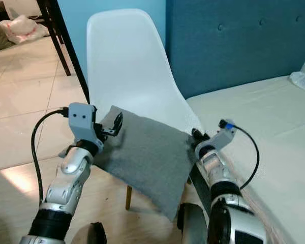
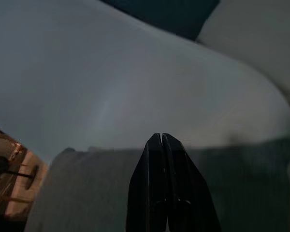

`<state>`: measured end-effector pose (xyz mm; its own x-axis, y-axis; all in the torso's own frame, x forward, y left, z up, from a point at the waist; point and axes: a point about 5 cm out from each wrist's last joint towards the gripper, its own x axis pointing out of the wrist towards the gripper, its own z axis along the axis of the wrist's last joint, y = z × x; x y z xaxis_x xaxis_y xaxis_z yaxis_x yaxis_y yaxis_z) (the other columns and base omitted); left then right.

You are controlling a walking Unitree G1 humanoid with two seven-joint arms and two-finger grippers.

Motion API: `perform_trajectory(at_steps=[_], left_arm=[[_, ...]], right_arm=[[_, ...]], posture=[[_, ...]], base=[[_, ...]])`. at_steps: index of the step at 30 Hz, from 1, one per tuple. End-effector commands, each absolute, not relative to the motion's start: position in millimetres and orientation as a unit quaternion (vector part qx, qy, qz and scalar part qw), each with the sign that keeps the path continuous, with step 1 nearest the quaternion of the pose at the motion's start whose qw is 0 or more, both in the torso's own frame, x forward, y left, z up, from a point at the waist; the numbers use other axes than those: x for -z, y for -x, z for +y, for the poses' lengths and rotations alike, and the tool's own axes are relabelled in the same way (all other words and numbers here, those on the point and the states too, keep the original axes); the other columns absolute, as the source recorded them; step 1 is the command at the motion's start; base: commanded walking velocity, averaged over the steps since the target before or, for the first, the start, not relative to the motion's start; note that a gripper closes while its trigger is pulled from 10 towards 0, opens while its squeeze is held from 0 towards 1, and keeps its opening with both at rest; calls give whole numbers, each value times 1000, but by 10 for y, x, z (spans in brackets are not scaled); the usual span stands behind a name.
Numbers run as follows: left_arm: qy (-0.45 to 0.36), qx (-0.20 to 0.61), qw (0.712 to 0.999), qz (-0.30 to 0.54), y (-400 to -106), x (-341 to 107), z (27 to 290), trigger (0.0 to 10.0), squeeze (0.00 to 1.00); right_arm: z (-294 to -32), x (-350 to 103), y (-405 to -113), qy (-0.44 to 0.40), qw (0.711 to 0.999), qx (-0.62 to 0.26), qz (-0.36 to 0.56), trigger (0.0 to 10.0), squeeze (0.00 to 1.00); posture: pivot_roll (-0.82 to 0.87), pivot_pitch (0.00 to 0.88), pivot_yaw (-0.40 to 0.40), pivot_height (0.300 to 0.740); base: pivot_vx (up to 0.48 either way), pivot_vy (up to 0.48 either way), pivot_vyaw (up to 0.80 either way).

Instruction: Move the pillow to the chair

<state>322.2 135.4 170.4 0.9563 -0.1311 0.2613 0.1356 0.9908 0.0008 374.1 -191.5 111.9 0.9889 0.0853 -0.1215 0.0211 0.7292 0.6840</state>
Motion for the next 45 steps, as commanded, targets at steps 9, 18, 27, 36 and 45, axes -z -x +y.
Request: perform_trajectory(at_steps=[9, 18, 27, 36, 45], left_arm=[[10, 59, 991, -119, -3157, -1640, 1374, 10000, 0], [10, 66, 991, -114, -3160, -1627, 1355, 10000, 0], [22, 87, 993, -74, -3078, -1393, 1398, 10000, 0], [61, 83, 995, -7, -2863, -981, 1552, 10000, 0], [118, 51, 991, 43, -2657, -657, 1674, 10000, 0]], right_arm=[[-2357, -839, -3537, -196, 962, 128, 139, 10000, 325], [-2503, -408, -3127, -233, 946, 119, 192, 10000, 1000], [-1958, -54, -2695, -360, 910, -44, 202, 10000, 1000], [-1804, 46, -2421, -458, 866, -95, 174, 10000, 1000], [-1683, 263, -2373, -441, 859, -58, 255, 10000, 0]], posture=[[9, 124, -22, 533], [-16, 132, -15, 533], [-27, 149, -2, 533], [-6, 160, -4, 533], [2, 168, 1, 533]], base=[[0, 0, 0], [0, 0, 0], [0, 0, 0], [0, 0, 0], [0, 0, 0]])
